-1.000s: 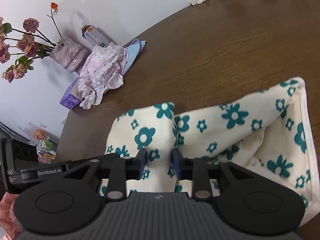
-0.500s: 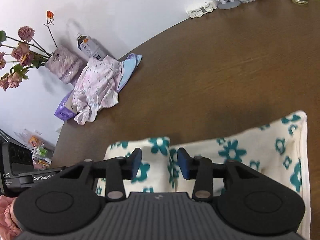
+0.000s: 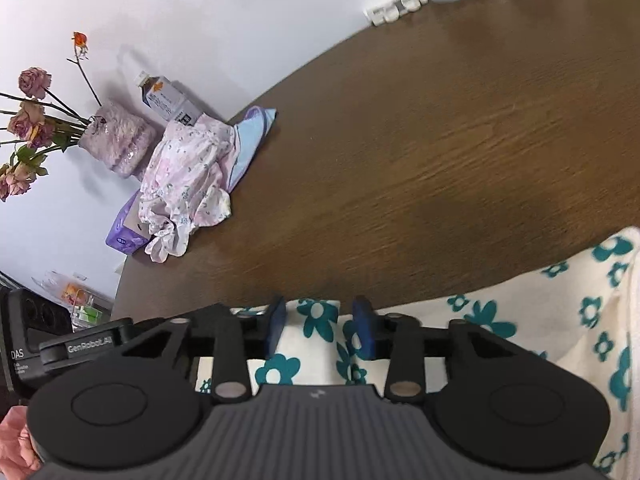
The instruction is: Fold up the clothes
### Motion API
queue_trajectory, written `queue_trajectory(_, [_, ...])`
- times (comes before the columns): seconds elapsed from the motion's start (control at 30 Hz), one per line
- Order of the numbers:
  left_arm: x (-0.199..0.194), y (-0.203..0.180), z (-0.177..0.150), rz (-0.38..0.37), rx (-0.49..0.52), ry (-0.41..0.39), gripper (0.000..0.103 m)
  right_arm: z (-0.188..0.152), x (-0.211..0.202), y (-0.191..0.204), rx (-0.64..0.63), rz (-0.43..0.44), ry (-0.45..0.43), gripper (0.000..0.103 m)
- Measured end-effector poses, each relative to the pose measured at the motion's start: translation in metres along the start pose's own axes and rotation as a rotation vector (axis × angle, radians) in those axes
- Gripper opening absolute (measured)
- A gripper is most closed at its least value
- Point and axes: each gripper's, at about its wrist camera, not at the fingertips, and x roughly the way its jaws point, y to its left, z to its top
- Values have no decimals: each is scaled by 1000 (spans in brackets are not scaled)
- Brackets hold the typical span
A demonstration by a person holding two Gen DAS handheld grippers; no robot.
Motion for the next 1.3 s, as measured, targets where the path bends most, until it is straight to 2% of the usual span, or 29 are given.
queue_trajectory(0.07, [-1,2,-2,-8,-9,-7,28,-1,2,-2,11,3,0,13])
queue_trajectory(0.13, [-2,4,-2,-21,-24,-13,29,-3,2,-3,17,4,-6,11])
queue_trajectory(0.2, [-4,4,-1,-23,-35,-25,39,-3,1,-4,16,6,-9,11])
queue_trajectory(0.23, [-3,3,0,-20,-28,-24,53,-3,1,-4,14,7,-10,12])
queue_trajectory(0.27, [-2,1,1,-17,-16,-20,62,-2,0,-3,9,4,-11,17])
queue_trajectory(0.3, [-1,-2,2,-14,-2,-16,62,-1,0,-1,-3,-6,-12,31])
queue_trajectory(0.37, [2,-7,1,-16,20,-7,63,1,1,5,-36,-14,-15,50])
queue_trajectory(0.4, [3,-9,1,-16,26,-4,63,2,2,8,-52,-14,-15,51])
queue_trajectory(0.5, [6,-15,0,12,42,-13,60,3,8,17,-87,-29,4,51])
queue_trajectory(0.53, [7,-15,0,18,40,-13,57,3,9,19,-96,-36,8,50])
queue_trajectory(0.57, [7,-14,0,17,38,-14,50,3,10,19,-97,-39,8,46])
queue_trajectory(0.7, [6,-6,0,10,15,-20,44,3,10,16,-88,-47,5,27])
queue_trajectory(0.77, [5,-2,0,10,11,-22,35,4,9,11,-76,-46,2,24])
queue_trajectory(0.93, [1,4,0,-17,1,-24,34,5,2,1,-55,-34,-9,18])
queue_trajectory(1.0, [-1,5,0,-26,5,-30,29,5,0,0,-51,-31,-14,18])
queue_trajectory(1.03, [-2,5,0,-30,10,-33,24,5,-2,0,-51,-29,-19,18])
queue_trajectory(1.1, [-3,5,0,-31,14,-39,23,5,-4,-1,-50,-17,-24,11])
queue_trajectory(1.13, [-4,5,0,-37,10,-43,24,6,-4,-1,-48,-12,-24,10])
queue_trajectory(1.2, [-8,7,0,-41,-9,-54,48,6,-5,-1,-47,-7,-25,10])
queue_trajectory(1.23, [-11,7,0,-41,-15,-61,65,6,-5,-1,-47,-6,-28,12])
queue_trajectory(1.27, [-14,8,0,-42,-20,-68,67,6,-7,-2,-44,-3,-32,21])
queue_trajectory(1.3, [-16,8,0,-47,-23,-66,67,5,-10,-3,-38,-1,-37,43])
